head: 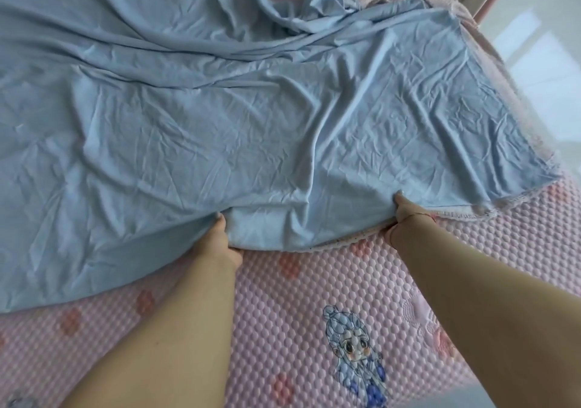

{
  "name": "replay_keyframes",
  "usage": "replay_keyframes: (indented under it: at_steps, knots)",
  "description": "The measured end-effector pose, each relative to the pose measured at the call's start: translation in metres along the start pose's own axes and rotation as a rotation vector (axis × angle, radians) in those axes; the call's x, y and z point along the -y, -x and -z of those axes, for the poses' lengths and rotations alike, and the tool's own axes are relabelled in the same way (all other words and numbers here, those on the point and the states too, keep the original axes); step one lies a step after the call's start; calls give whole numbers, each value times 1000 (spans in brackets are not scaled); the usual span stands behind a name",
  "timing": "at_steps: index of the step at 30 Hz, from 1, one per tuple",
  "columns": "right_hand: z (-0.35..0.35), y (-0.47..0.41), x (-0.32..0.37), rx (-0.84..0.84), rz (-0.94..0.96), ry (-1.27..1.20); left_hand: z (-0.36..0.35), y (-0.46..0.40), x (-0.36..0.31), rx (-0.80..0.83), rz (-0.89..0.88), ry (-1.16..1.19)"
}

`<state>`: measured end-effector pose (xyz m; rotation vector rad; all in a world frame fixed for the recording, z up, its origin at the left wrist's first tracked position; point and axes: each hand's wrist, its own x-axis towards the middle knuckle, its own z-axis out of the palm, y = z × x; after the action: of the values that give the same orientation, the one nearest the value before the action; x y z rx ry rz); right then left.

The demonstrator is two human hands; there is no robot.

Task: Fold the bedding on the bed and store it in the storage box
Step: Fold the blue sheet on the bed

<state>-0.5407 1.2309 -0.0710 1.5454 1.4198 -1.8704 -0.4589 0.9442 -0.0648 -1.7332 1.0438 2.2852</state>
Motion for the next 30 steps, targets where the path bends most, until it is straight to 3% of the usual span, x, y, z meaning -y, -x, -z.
replay_keyframes:
  at_steps: [3,6,16,23,30]
  knots:
    - [13,-5,-2,-108,13,42,15,-3,11,-171,-79,-45]
    - [31,-14,-3,-173,39,88,27,8,30,-228,-81,-24]
    - [83,3,-30,-112,42,70,76,17,75,-348,-115,-91]
    - [117,6,-61,-104,62,58,103,54,87,-349,-136,-170]
    - [132,43,-75,-67,96,63,121,69,96,-307,-184,-100]
